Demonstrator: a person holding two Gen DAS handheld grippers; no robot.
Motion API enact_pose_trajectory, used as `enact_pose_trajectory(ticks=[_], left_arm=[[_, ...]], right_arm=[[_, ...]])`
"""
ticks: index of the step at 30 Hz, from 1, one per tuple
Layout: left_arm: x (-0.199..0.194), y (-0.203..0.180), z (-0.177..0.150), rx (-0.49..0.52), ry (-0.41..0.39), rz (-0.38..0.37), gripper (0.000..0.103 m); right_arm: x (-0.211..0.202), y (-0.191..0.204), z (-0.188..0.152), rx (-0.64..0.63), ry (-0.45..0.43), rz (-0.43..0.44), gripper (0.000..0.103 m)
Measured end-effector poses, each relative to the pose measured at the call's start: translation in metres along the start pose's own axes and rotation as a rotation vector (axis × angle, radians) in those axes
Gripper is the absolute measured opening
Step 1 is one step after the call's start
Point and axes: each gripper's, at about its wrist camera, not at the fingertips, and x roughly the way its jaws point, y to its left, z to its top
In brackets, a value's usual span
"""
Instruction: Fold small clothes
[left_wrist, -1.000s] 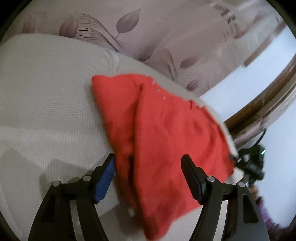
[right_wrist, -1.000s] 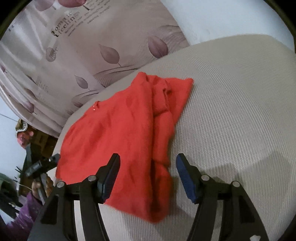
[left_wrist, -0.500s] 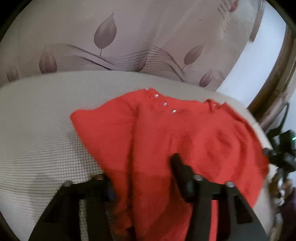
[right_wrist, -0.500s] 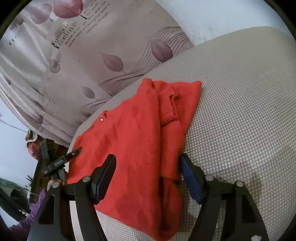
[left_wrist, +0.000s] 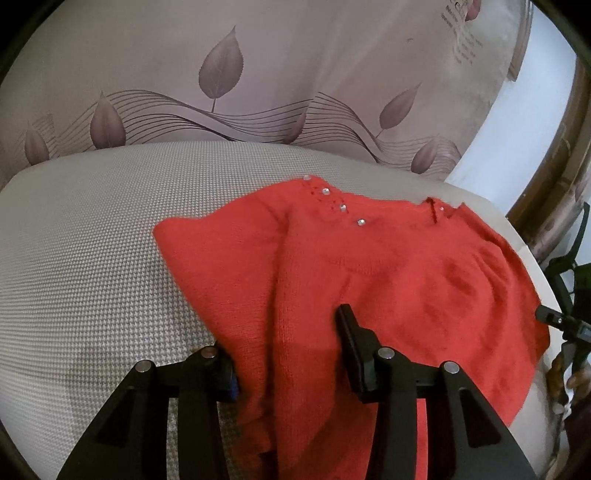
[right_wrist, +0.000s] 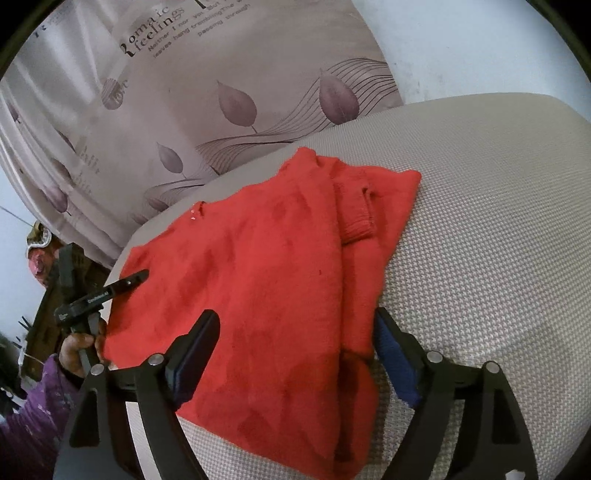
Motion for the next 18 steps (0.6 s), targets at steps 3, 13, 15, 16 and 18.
enact_pose_trajectory(ticks=[3, 13, 15, 16, 18], left_arm=[[0.0004, -0.0007, 0.0, 0.005, 0.002, 0.006, 0.044], [0.0016, -0.0064, -0.0002, 0.038, 0.007, 0.045, 0.044], [0.0018, -0.0081, 0.0002, 0.047, 0.007, 0.055, 0.044], [0.0017, -0.0089, 0.0002, 0.051, 0.007, 0.059, 0.044], [0.0017, -0.0098, 0.0004, 0.056, 0.007, 0.065, 0.044]], right_arm=[[-0.0011, -0.0029, -0.0002, 0.016, -0.004, 0.017, 0.081], [-0.0022, -0.0025, -0.0019, 0.023, -0.008, 0.026, 0.083], [-0.0027, -0.0034, -0.002, 0.03, -0.01, 0.033, 0.084], [-0.0028, -0.0036, -0.0021, 0.032, -0.011, 0.035, 0.084], [-0.003, -0.0031, -0.0022, 0.032, -0.012, 0.035, 0.084]])
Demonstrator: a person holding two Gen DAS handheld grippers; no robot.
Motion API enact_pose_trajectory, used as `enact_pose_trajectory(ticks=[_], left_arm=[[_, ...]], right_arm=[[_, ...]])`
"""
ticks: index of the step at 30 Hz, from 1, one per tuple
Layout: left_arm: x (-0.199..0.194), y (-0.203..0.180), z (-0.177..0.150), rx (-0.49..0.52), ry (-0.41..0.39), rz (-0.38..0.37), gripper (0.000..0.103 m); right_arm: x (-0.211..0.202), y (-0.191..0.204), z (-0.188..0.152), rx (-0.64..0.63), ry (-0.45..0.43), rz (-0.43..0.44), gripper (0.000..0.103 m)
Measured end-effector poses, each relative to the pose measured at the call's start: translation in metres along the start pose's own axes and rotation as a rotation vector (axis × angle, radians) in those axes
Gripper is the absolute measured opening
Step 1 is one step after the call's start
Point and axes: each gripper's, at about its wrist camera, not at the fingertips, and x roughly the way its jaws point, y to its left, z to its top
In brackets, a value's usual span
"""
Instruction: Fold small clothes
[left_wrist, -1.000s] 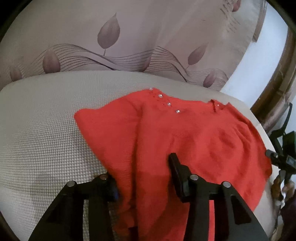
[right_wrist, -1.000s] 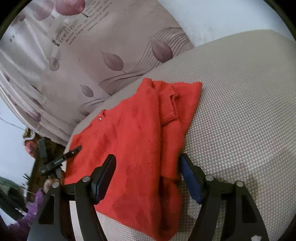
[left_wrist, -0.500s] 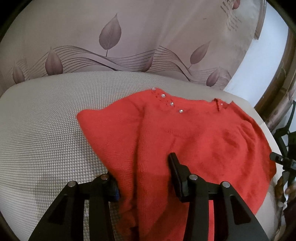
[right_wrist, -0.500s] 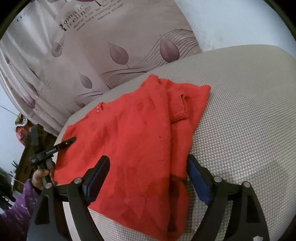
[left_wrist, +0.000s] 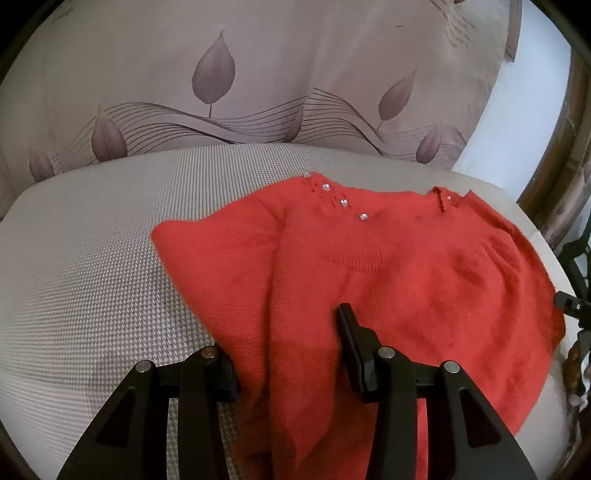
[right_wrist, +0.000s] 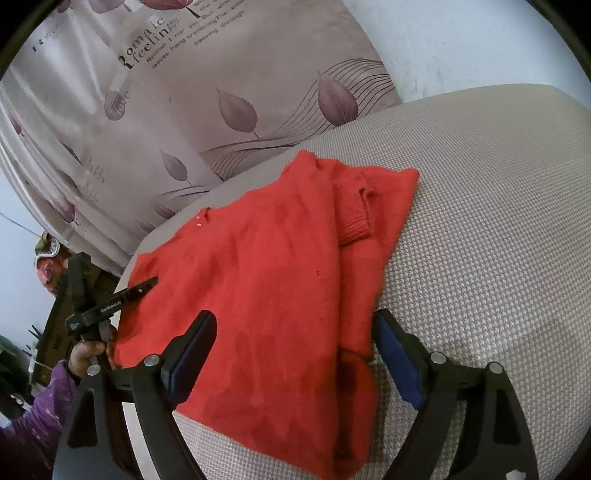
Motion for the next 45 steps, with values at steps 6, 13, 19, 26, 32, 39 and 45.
enact_pose_trajectory(ticks=[6, 13, 19, 26, 32, 39, 45], left_arm=[[0.0, -0.002, 0.0, 0.01, 0.001, 0.012, 0.044], [0.001, 0.001, 0.001, 0.002, 0.005, -0.003, 0.045], [0.005, 0.005, 0.013, -0.025, 0.085, -0.039, 0.038], [-0.001, -0.003, 0.037, -0.054, 0.159, -0.044, 0.018], [-0.018, -0.03, 0.06, -0.088, 0.157, -0.12, 0.017], [-0.023, -0.107, 0.088, -0.03, 0.169, -0.19, 0.016], [0.001, -0.176, 0.105, -0.026, 0.198, -0.243, 0.016]], right_arm=[[0.001, 0.002, 0.0, -0.019, 0.006, -0.014, 0.086], [0.001, 0.002, 0.0, -0.01, 0.007, 0.005, 0.089], [0.0, -0.001, -0.001, 0.004, 0.005, 0.025, 0.089], [-0.002, -0.006, 0.0, 0.026, 0.002, 0.056, 0.09], [-0.004, -0.012, 0.001, 0.044, 0.001, 0.09, 0.091], [-0.013, -0.022, 0.001, 0.091, -0.039, 0.121, 0.091], [-0.023, -0.04, 0.002, 0.16, -0.098, 0.195, 0.091]])
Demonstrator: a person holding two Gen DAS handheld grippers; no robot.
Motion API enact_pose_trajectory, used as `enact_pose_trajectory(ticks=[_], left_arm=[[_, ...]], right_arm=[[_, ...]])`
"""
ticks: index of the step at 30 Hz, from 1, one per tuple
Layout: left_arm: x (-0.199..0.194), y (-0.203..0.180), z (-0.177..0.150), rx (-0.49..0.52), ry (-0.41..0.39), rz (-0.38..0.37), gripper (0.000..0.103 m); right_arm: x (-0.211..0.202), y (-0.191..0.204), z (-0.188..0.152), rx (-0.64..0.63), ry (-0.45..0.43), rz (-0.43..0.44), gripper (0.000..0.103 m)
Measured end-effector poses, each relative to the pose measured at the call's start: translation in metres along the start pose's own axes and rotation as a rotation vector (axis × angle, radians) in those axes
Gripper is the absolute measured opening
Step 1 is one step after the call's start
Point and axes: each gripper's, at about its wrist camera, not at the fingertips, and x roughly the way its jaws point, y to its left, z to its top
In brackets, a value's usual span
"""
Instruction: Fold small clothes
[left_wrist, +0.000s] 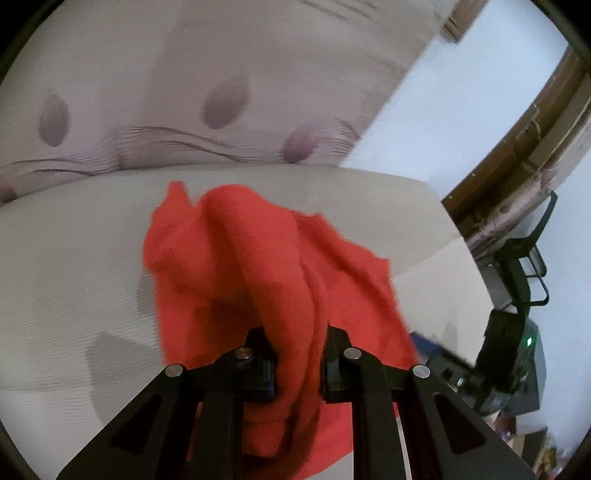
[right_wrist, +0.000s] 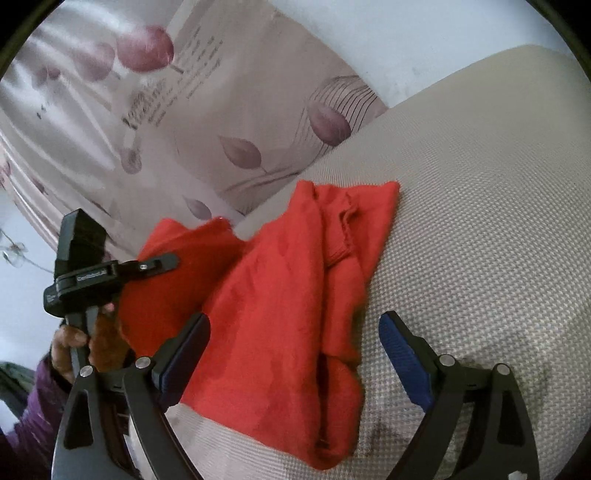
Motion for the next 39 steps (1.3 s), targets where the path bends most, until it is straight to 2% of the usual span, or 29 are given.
enact_pose_trajectory(ticks=[6, 12, 14, 15, 16, 17, 18, 22, 24, 25, 26, 27, 28, 29, 30, 34, 37, 39], left_arm=[[0.049, -0.032, 0.005, -0.062, 0.019, -0.053, 0.016], [0.083, -0.056, -0.002, -0.106, 0.015, -0.07, 0.017], [0.087, -0.061, -0.006, -0.125, 0.026, -0.093, 0.022], [0.089, -0.064, -0.007, -0.133, 0.028, -0.13, 0.024], [0.09, -0.068, -0.007, -0.141, 0.031, -0.179, 0.031], [0.091, -0.071, -0.005, -0.145, 0.04, -0.209, 0.045], [0.089, -0.074, -0.004, -0.147, 0.047, -0.218, 0.051], [0.059, -0.086, -0.001, -0.108, -0.022, -0.35, 0.057], [0.03, -0.083, -0.007, -0.074, -0.101, -0.409, 0.058], [0.018, -0.079, -0.011, -0.062, -0.149, -0.417, 0.062], [0.005, -0.073, -0.018, -0.051, -0.202, -0.405, 0.072], [-0.007, -0.067, -0.025, -0.036, -0.25, -0.357, 0.078], [-0.016, -0.06, -0.035, -0.017, -0.287, -0.283, 0.081], [-0.02, -0.053, -0.046, -0.001, -0.312, -0.24, 0.081], [-0.022, -0.048, -0.055, 0.008, -0.315, -0.231, 0.081], [-0.008, -0.039, -0.101, 0.076, -0.278, -0.225, 0.081], [0.011, -0.05, -0.134, 0.14, -0.23, -0.293, 0.081], [0.029, -0.061, -0.148, 0.205, -0.191, -0.282, 0.081]], right_arm=[[-0.008, -0.006, 0.0, 0.025, -0.034, 0.044, 0.091], [-0.013, -0.009, 0.001, 0.04, -0.049, 0.082, 0.092], [-0.014, -0.01, 0.001, 0.044, -0.053, 0.092, 0.092], [-0.014, -0.01, 0.001, 0.045, -0.054, 0.096, 0.092], [-0.014, -0.01, 0.001, 0.046, -0.055, 0.099, 0.092], [-0.015, -0.01, 0.001, 0.047, -0.056, 0.102, 0.092], [-0.015, -0.011, 0.001, 0.049, -0.057, 0.105, 0.092], [-0.019, -0.014, 0.002, 0.059, -0.063, 0.128, 0.092], [-0.024, -0.018, 0.002, 0.081, -0.081, 0.162, 0.091], [-0.027, -0.022, 0.003, 0.099, -0.097, 0.19, 0.091], [-0.032, -0.026, 0.003, 0.121, -0.115, 0.225, 0.091], [-0.035, -0.031, 0.004, 0.148, -0.128, 0.268, 0.091], [-0.038, -0.035, 0.004, 0.178, -0.133, 0.318, 0.091], [-0.039, -0.037, 0.004, 0.194, -0.128, 0.345, 0.091], [-0.039, -0.037, 0.003, 0.209, -0.112, 0.387, 0.091], [-0.036, -0.02, -0.002, 0.219, -0.028, 0.5, 0.091], [-0.022, -0.012, -0.003, 0.212, 0.071, 0.463, 0.091], [-0.01, -0.009, -0.006, 0.204, 0.133, 0.417, 0.091]])
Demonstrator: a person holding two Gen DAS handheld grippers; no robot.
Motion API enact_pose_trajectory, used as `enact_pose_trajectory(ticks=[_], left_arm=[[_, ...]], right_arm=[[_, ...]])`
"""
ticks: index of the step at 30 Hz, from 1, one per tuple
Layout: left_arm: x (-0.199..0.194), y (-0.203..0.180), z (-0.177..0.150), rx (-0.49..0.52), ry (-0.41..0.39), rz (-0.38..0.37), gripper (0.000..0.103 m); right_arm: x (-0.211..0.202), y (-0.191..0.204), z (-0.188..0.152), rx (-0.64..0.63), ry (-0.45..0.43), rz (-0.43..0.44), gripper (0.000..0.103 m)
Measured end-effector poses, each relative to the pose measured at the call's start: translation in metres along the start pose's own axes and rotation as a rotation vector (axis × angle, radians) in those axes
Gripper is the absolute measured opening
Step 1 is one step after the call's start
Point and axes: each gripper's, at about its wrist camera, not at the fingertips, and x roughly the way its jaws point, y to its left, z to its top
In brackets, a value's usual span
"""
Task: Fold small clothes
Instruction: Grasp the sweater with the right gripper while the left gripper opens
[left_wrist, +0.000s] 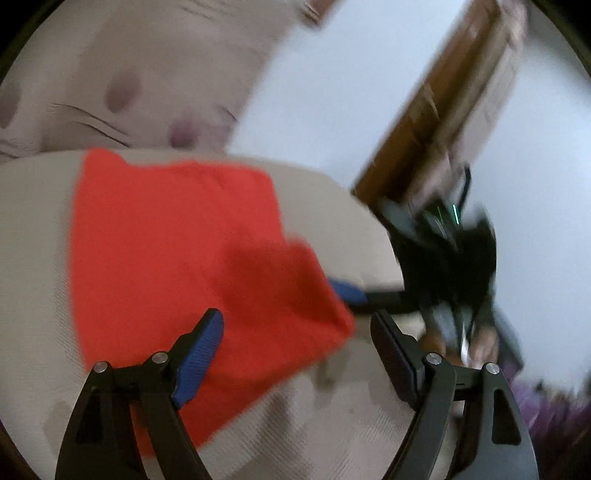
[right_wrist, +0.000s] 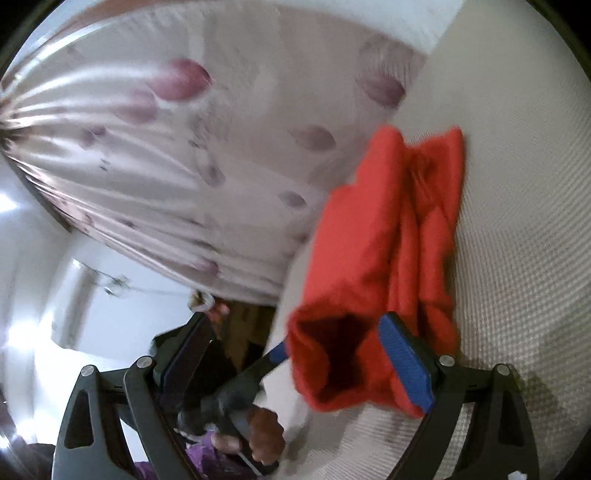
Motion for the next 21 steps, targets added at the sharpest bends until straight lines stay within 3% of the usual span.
enact_pose_trajectory(ticks=[2, 8, 13, 17, 19, 20, 21], left_arm=[[0.015, -0.011, -0.01, 0.047, 0.03, -0.004, 0.081], [0.026, -0.013, -0.01, -0.006, 0.032, -0.159, 0.083], [0.026, 0.003, -0.009, -0.085, 0.022, -0.239, 0.084], [0.031, 0.004, -0.014, -0.103, 0.019, -0.257, 0.085], [0.034, 0.001, -0.02, -0.092, 0.025, -0.249, 0.086], [0.036, 0.0, -0.02, -0.089, 0.027, -0.245, 0.086], [0.038, -0.001, -0.021, -0.086, 0.027, -0.242, 0.086]], right_arm=[[0.006, -0.003, 0.001, -0.002, 0.009, -0.092, 0.089], [0.011, -0.007, 0.018, 0.027, 0.015, -0.061, 0.09], [0.04, -0.002, 0.041, 0.004, 0.07, -0.11, 0.09], [0.059, -0.006, 0.061, -0.008, 0.083, -0.197, 0.091], [0.064, -0.011, 0.068, 0.001, 0.074, -0.191, 0.09], [0.067, -0.01, 0.07, -0.004, 0.075, -0.185, 0.088], [0.068, -0.008, 0.07, -0.027, 0.079, -0.191, 0.062]])
